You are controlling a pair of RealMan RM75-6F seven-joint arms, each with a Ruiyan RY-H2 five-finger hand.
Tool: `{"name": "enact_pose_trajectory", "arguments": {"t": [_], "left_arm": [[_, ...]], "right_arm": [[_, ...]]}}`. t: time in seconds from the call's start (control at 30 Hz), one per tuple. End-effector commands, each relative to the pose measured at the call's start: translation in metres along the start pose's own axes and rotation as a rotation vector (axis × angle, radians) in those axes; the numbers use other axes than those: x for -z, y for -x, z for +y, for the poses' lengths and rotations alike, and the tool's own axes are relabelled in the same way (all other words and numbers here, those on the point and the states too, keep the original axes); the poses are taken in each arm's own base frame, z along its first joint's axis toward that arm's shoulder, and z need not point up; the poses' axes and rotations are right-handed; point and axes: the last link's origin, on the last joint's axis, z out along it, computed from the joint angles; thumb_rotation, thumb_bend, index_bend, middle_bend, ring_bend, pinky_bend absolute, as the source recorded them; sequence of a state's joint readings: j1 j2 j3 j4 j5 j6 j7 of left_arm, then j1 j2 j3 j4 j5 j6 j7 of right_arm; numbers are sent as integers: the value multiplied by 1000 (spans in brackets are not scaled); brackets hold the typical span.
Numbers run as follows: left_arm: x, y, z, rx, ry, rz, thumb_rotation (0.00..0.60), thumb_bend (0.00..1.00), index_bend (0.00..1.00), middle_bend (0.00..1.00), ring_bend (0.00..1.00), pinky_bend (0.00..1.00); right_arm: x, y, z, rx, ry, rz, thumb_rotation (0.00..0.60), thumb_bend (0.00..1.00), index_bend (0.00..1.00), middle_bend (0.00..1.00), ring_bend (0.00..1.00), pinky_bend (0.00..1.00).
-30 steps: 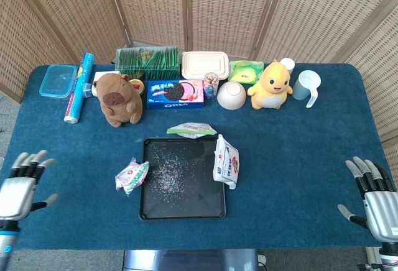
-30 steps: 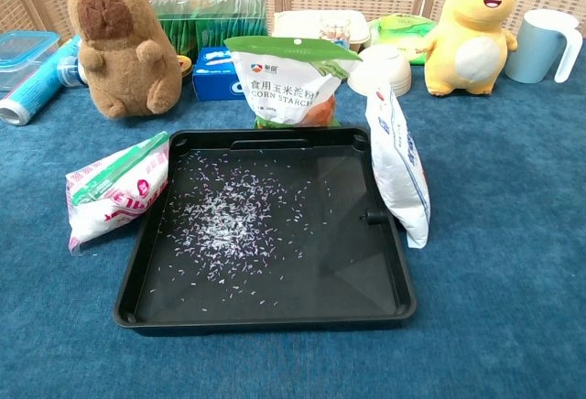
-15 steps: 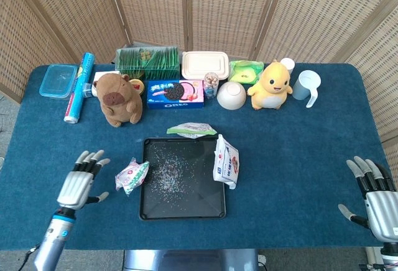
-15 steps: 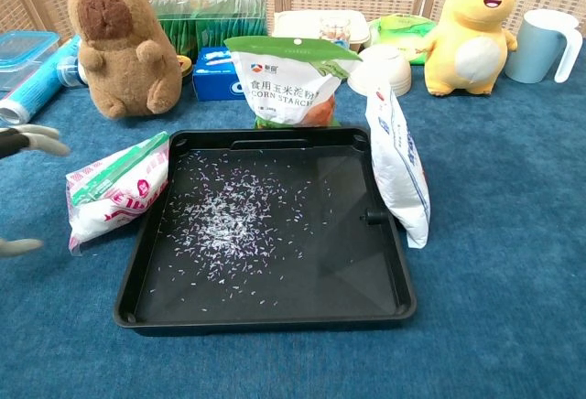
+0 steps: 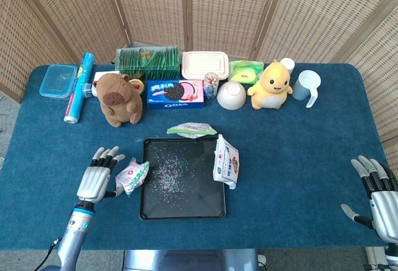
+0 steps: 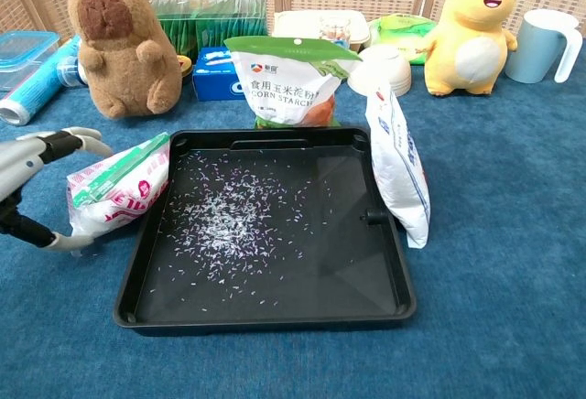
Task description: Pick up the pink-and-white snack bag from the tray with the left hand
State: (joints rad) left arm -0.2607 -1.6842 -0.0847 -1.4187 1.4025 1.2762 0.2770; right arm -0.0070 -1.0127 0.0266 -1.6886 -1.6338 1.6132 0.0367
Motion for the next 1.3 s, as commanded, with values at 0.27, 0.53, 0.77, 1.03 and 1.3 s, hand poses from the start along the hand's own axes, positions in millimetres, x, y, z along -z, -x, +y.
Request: {"name": "enact_pose_trajectory", "arguments": {"t": [0.27, 0.53, 0.77, 1.03, 1.3], "left_arm": [[-2, 13, 15, -28, -80, 119, 600, 45, 454, 289, 302, 348], [-5, 18, 18, -51, -106, 153, 600, 115, 615, 458, 459, 521], [-8, 5, 11, -25, -108, 213, 600, 241, 722, 566, 565, 643], [-17, -19, -1, -39, -95, 261, 600, 373, 824, 669, 664, 714], [-21, -36, 0, -76, 23, 302, 600, 402, 856, 700, 694, 727]], "right_arm": [[0, 0, 0, -5, -6, 0, 600, 0, 25, 38, 56, 61], [0, 2, -1, -5, -10, -10, 600, 0, 25, 38, 56, 61], [-1, 2, -1, -6, -7, -13, 600, 0, 25, 38, 56, 61], [-1, 3, -2, -2, -8, -17, 600, 0, 25, 38, 56, 61], [-1, 4, -2, 2, -8, -19, 600, 0, 26, 38, 56, 61]]}}
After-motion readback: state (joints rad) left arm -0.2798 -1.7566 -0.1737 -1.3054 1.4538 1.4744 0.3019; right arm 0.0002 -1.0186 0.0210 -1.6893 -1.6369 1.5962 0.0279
